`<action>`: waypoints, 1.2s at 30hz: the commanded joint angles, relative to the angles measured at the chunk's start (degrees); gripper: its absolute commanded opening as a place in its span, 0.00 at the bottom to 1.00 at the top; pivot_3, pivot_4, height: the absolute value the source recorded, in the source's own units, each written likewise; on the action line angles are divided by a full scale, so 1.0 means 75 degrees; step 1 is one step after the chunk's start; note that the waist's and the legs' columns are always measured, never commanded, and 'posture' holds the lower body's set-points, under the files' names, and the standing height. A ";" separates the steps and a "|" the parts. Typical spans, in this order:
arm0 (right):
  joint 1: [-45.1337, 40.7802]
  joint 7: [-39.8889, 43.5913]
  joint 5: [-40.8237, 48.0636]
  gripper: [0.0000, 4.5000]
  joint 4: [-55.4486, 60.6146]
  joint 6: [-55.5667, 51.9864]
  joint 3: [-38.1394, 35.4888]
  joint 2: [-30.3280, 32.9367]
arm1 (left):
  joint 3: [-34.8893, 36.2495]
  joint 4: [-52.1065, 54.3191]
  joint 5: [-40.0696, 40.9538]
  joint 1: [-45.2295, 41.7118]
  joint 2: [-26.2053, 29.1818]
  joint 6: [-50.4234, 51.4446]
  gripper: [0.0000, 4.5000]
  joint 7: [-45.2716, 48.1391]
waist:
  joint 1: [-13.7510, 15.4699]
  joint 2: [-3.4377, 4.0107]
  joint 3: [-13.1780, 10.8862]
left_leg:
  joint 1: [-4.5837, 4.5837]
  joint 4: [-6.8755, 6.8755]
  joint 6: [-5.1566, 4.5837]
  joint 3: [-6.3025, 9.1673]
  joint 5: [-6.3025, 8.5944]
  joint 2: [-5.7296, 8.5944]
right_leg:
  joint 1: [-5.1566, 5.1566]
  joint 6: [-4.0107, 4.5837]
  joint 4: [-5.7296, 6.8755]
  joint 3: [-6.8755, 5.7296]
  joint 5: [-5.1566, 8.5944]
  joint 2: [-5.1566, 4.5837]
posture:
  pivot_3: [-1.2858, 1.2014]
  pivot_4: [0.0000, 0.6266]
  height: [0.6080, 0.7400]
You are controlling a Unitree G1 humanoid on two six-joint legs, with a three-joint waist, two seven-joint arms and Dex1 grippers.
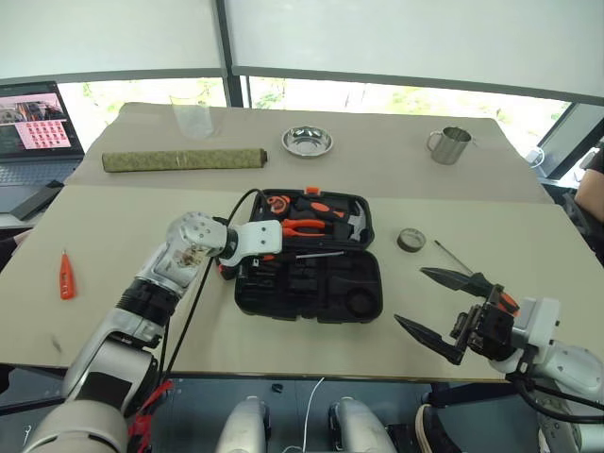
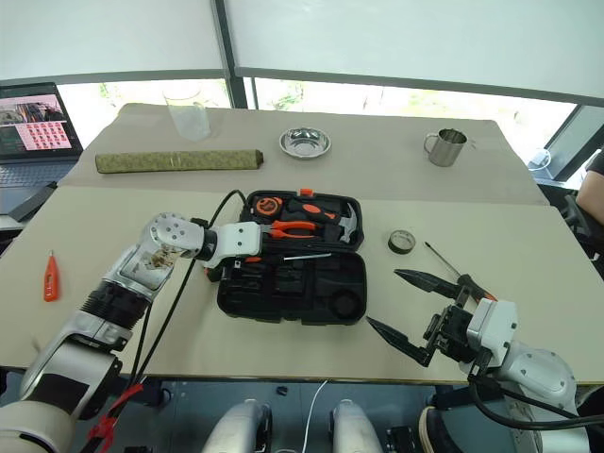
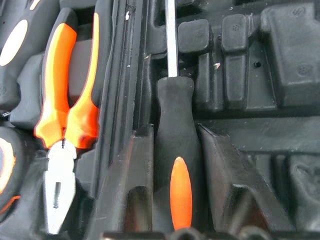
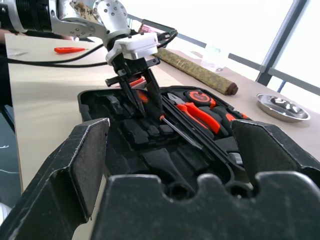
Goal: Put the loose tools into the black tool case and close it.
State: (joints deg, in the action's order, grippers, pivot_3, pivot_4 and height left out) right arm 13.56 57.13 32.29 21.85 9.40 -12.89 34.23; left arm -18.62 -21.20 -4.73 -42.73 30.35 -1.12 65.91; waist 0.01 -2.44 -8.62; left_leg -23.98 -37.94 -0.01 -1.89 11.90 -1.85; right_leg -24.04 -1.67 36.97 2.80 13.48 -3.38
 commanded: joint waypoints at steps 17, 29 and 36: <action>0.0215 -0.0135 0.0036 1.00 0.0391 -0.0272 0.0181 -0.0236 | 0.0984 -0.0278 0.1151 0.0931 -0.0680 0.0024 0.02 -0.0721 | 0.0039 0.0001 0.0001 | -0.0001 -0.0005 0.0000 0.0002 0.0000 0.0003 | 0.0000 -0.0001 0.0004 -0.0001 -0.0001 0.0001 | 0.52 0.24 1.00; 0.0187 -0.0272 0.0014 1.00 0.0426 -0.0364 0.0205 -0.0259 | 0.0327 -0.0793 0.0445 0.0872 -0.0965 0.0864 0.02 -0.1054 | 0.0108 0.0010 0.0008 | 0.0087 -0.0006 -0.0003 0.0009 0.0003 0.0002 | 0.0108 -0.0010 -0.0024 -0.0018 0.0005 0.0001 | 0.52 0.24 1.00; 0.0074 -0.0407 0.0057 1.00 0.0545 -0.0515 0.0231 -0.0199 | 0.0533 -0.0281 0.0835 0.0985 -0.1035 0.1408 0.02 -0.0876 | 0.0140 0.0029 0.0023 | 0.0111 -0.0006 -0.0003 0.0015 0.0004 0.0002 | 0.0137 -0.0053 -0.0029 -0.0024 0.0032 -0.0005 | 0.52 0.24 1.00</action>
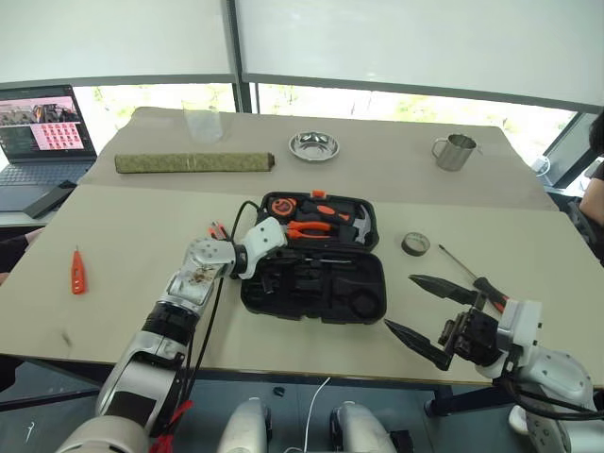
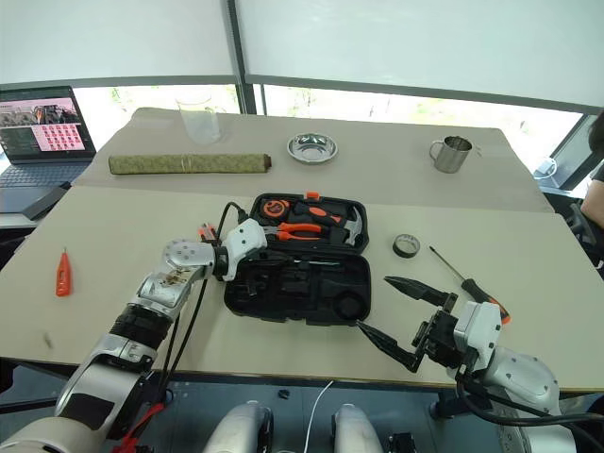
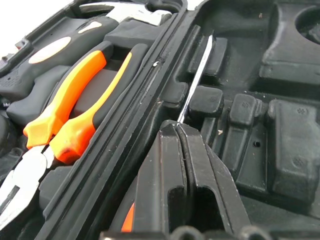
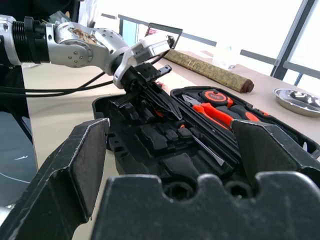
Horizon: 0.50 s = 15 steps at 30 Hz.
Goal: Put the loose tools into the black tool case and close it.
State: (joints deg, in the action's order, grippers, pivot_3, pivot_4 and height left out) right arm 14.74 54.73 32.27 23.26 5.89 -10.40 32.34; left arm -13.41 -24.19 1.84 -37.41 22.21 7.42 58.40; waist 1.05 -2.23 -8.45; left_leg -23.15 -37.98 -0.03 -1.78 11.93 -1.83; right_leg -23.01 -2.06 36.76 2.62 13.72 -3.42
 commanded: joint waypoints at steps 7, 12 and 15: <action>-0.0493 -0.0091 0.0153 1.00 0.0189 -0.0168 -0.0286 0.0209 | 0.2052 0.1381 0.1580 0.0921 0.0262 -0.1343 0.17 -0.0390 | -0.0094 -0.0004 -0.0010 | -0.0021 0.0001 0.0000 0.0002 0.0000 -0.0014 | -0.0031 0.0052 0.0002 0.0004 -0.0029 0.0004 | 0.52 0.24 1.00; -0.1122 0.0516 0.0058 1.00 -0.0520 0.0107 -0.0176 0.0384 | 0.3015 0.2499 0.2280 0.2305 0.1343 -0.0955 0.55 -0.0018 | -0.0224 0.0002 -0.0008 | -0.0009 0.0019 0.0000 0.0004 0.0000 -0.0016 | -0.0027 0.0058 -0.0001 0.0004 -0.0028 0.0007 | 0.52 0.24 1.00; -0.1422 0.0781 -0.0055 1.00 -0.0907 0.0318 -0.0127 0.0379 | 0.3669 0.3401 0.2566 0.3805 0.1701 -0.0928 0.79 -0.0105 | -0.0264 0.0010 -0.0008 | -0.0002 0.0027 -0.0003 0.0000 0.0013 -0.0019 | -0.0027 0.0060 -0.0004 0.0009 -0.0023 -0.0001 | 0.52 0.24 1.00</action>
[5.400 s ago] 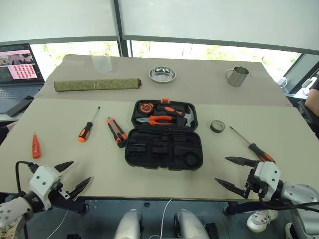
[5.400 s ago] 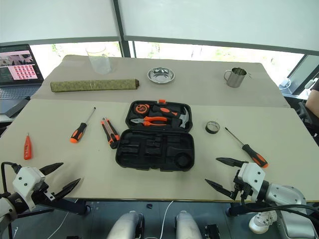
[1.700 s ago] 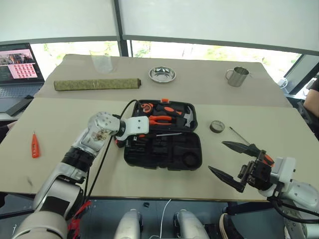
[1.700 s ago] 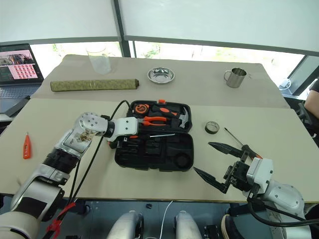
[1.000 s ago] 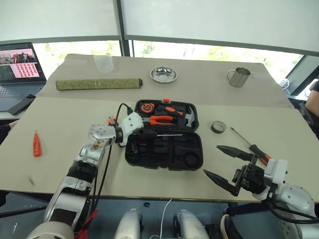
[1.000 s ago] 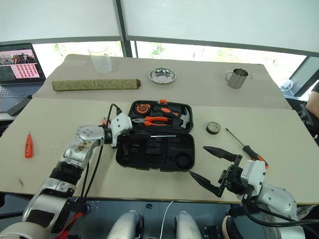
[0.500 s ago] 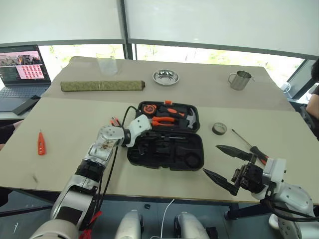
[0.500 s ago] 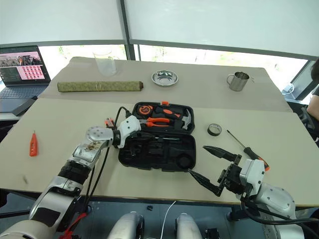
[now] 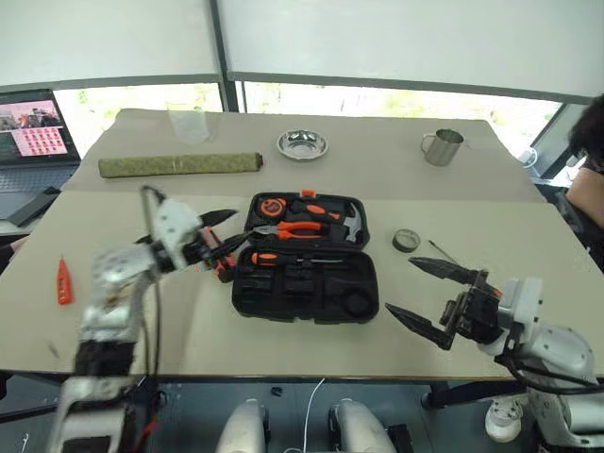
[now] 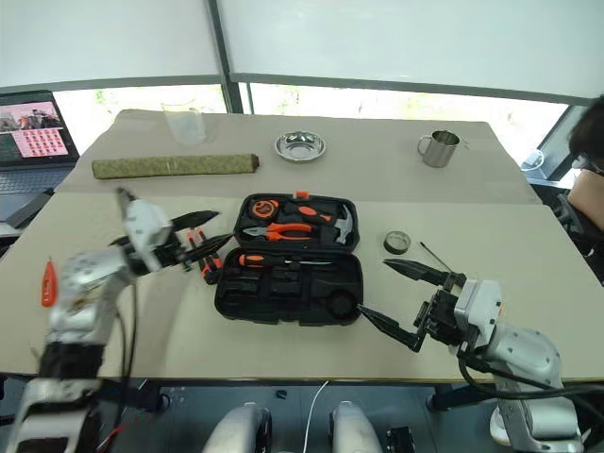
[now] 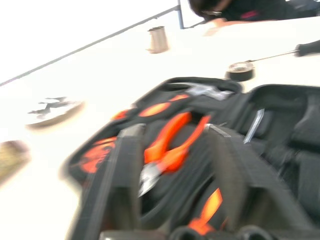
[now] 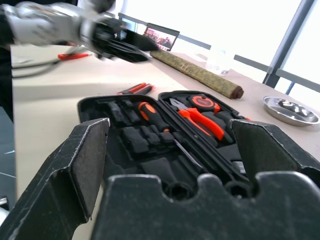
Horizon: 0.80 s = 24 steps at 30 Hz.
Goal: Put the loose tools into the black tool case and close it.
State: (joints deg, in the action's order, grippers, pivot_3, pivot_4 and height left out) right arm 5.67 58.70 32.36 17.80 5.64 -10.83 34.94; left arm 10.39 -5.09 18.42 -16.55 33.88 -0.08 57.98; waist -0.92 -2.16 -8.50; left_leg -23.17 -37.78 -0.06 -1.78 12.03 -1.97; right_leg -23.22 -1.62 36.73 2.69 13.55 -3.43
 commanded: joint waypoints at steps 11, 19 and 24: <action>0.0544 0.0280 -0.0020 1.00 -0.0727 0.0480 -0.0992 0.0162 | 0.2153 0.2722 0.1222 0.4702 0.0000 0.0135 0.99 -0.0406 | 0.0211 -0.0010 -0.0007 | -0.0003 -0.0006 0.0001 -0.0015 0.0005 -0.0022 | 0.0000 0.0041 -0.0010 -0.0007 0.0034 -0.0023 | 0.52 0.24 1.00; 0.3064 0.0025 -0.0237 1.00 -0.1165 0.1091 -0.2880 -0.0244 | 0.1050 0.2819 0.1246 0.3950 0.0531 -0.0173 0.99 0.0670 | 0.0352 -0.0003 -0.0004 | -0.0002 -0.0006 0.0003 -0.0029 0.0006 -0.0017 | 0.0001 0.0029 -0.0008 -0.0009 0.0094 -0.0025 | 0.52 0.24 1.00; 0.3794 -0.0598 -0.0478 1.00 -0.1517 0.1062 -0.3363 -0.0636 | 0.0391 0.2738 0.1446 0.3391 0.0759 0.0096 0.99 0.1208 | 0.0179 0.0021 0.0009 | 0.0001 0.0003 0.0010 -0.0039 0.0011 -0.0051 | -0.0002 0.0040 -0.0008 -0.0007 0.0103 -0.0007 | 0.52 0.24 1.00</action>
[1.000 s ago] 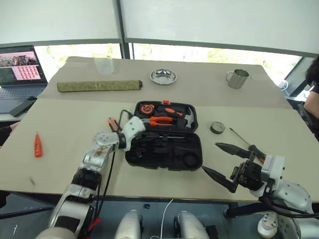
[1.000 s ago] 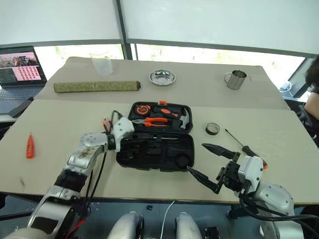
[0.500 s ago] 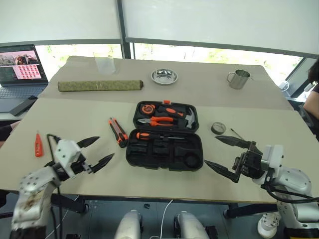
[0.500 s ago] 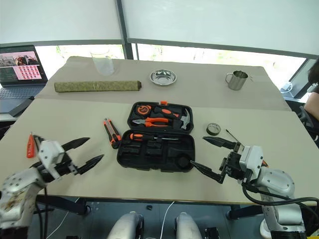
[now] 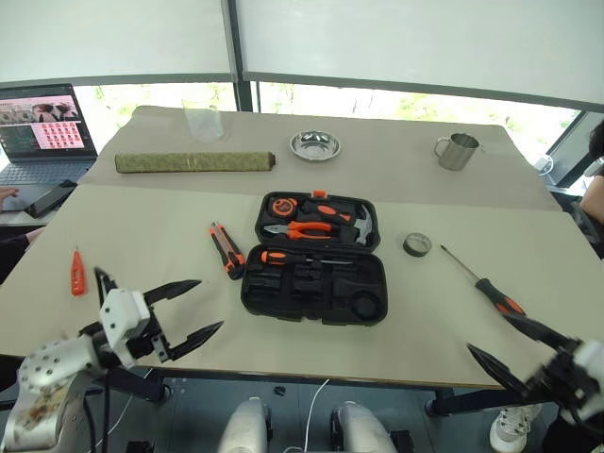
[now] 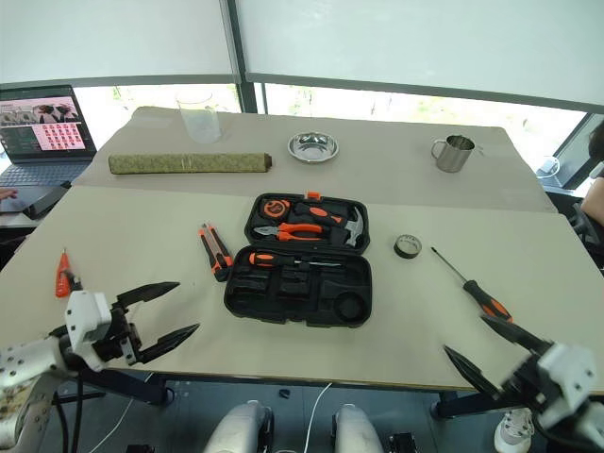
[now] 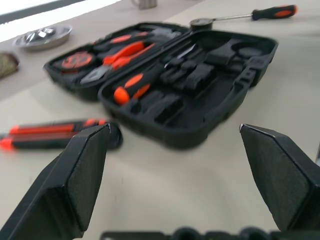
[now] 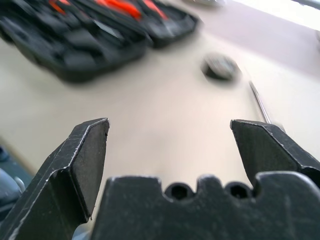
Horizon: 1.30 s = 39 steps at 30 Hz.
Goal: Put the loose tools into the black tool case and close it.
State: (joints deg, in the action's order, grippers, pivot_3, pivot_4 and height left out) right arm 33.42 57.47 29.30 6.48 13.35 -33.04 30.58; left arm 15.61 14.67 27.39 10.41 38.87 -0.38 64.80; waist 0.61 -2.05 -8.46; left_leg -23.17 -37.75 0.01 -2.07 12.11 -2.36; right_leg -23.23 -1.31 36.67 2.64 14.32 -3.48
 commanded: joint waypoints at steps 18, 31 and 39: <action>-0.5138 -0.0584 -0.1517 1.00 -0.2871 -0.4847 0.2511 0.3755 | -0.0828 0.0416 0.0976 -0.1128 0.0262 0.1572 0.99 0.0433 | -0.0139 0.0037 -0.0001 | 0.0006 0.0002 0.0002 -0.0018 0.0011 0.0031 | -0.0008 0.0011 0.0009 0.0026 0.0002 0.0021 | 0.52 0.24 1.00; -0.7178 0.0477 -0.2543 0.45 -0.4908 -0.5277 0.3993 0.3882 | -0.0693 0.0718 0.1140 -0.1430 0.0684 0.1639 1.00 0.0767 | -0.0167 0.0035 -0.0006 | -0.0001 -0.0005 -0.0022 -0.0019 0.0025 0.0050 | -0.0006 -0.0041 0.0002 0.0037 -0.0043 0.0009 | 0.52 0.24 1.00; -0.6551 0.0708 -0.1925 0.22 -0.3573 -0.4852 0.2969 0.4034 | -0.0911 0.0652 0.1279 -0.1628 0.0373 0.1470 1.00 0.0898 | -0.0161 0.0039 -0.0008 | -0.0004 -0.0005 -0.0022 -0.0019 0.0025 0.0052 | -0.0009 -0.0044 0.0003 0.0038 -0.0043 0.0008 | 0.52 0.24 1.00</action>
State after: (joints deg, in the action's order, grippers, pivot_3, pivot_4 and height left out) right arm -15.32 60.84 12.26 -25.84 -25.57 -6.87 58.96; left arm 8.80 18.35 36.15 -1.27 42.17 11.44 71.35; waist -0.59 -1.76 -8.52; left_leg -23.21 -37.79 -0.15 -2.22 12.29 -1.97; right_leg -23.31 -1.65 36.69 2.92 14.00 -3.42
